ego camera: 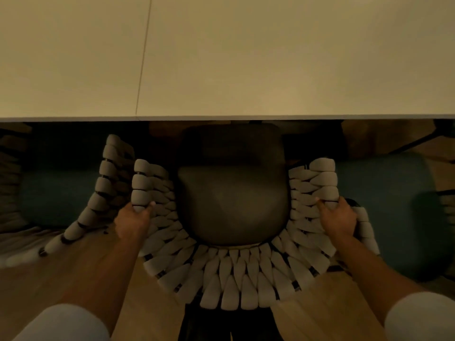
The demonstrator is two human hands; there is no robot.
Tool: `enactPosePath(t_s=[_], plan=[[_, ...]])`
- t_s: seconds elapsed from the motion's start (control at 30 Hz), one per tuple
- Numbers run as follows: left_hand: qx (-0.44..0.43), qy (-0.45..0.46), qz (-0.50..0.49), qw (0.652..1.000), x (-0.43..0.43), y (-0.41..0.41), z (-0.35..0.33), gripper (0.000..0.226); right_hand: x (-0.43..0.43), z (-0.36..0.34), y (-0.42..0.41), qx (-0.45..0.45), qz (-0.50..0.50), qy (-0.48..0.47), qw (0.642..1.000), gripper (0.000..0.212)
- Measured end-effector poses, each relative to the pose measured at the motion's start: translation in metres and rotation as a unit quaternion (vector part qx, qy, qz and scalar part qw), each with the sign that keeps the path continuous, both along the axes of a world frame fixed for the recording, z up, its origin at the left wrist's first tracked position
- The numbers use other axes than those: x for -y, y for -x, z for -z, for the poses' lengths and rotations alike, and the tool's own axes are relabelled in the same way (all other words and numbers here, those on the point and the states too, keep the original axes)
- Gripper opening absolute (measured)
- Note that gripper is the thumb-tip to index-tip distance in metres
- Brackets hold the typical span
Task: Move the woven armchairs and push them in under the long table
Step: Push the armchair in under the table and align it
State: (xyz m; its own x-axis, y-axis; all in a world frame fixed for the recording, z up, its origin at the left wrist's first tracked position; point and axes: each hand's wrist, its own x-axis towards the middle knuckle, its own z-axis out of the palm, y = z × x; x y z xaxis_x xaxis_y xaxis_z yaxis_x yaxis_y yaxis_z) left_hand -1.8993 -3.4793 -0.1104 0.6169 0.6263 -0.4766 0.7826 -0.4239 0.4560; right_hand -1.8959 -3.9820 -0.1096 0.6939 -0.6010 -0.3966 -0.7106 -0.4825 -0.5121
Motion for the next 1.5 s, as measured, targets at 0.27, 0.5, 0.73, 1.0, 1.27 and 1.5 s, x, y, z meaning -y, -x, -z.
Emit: enactPosePath(t_s=[0.27, 0.5, 0.73, 1.0, 1.27, 1.5], plan=[[-0.005, -0.016, 0.022, 1.000, 0.019, -0.063, 0.018, 0.060, 0.020, 0.011, -0.054, -0.004, -0.014, -0.016, 1.000, 0.048], [-0.026, -0.036, 0.069, 0.997, 0.007, -0.103, 0.026, 0.069, 0.018, 0.015, -0.073, 0.014, -0.015, -0.025, 0.999, 0.048], [-0.050, 0.005, 0.123, 0.991, -0.004, -0.098, 0.009, 0.072, 0.011, -0.003, -0.053, -0.034, -0.026, -0.084, 0.996, 0.061], [0.004, -0.012, 0.245, 0.969, 0.021, -0.039, -0.053, 0.066, 0.001, -0.062, 0.050, -0.099, 0.006, -0.128, 0.987, 0.082], [-0.037, 0.070, 0.444, 0.893, 0.115, 0.007, -0.092, 0.053, -0.014, -0.113, 0.173, -0.122, 0.024, -0.128, 0.984, 0.059], [-0.074, 0.124, 0.604, 0.784, 0.236, 0.058, -0.123, 0.042, 0.018, -0.143, 0.282, -0.047, 0.106, -0.092, 0.989, 0.037]])
